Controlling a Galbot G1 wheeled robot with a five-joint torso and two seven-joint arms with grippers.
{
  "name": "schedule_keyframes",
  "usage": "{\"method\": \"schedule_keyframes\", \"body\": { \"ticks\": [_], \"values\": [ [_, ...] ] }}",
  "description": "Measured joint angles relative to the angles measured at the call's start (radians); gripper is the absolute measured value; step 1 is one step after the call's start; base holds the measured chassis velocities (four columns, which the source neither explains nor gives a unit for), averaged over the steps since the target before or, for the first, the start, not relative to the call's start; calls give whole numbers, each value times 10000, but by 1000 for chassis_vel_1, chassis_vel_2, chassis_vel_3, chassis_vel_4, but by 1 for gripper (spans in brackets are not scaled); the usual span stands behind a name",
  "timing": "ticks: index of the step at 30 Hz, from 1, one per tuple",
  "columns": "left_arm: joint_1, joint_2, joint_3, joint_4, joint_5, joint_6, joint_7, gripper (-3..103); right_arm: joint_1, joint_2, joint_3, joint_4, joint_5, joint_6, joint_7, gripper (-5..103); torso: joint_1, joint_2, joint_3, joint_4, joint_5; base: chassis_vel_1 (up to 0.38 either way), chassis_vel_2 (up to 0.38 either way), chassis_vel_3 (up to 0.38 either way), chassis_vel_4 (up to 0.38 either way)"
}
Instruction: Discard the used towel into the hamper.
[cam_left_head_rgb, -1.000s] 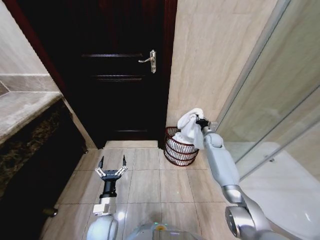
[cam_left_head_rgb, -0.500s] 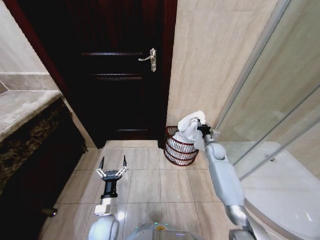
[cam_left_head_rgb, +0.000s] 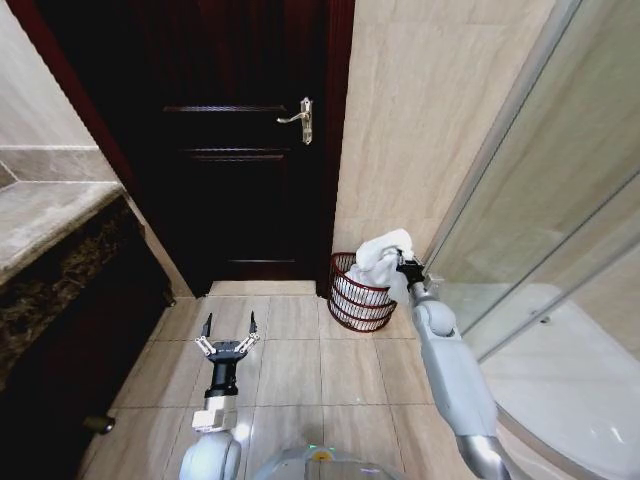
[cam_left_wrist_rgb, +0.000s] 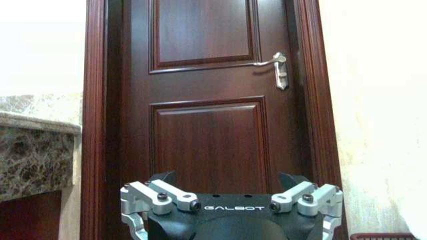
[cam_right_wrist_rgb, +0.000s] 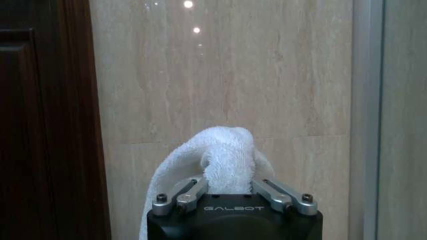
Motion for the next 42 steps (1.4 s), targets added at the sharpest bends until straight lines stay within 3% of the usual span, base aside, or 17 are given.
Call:
{"method": "schedule_keyframes", "body": {
  "ticks": [42],
  "values": [
    [-114, 0, 140, 45, 0, 36, 84, 100, -568, 41, -45, 158, 25, 244, -41, 13, 17, 38, 24, 1, 1, -11, 11, 10, -12]
  ]
}}
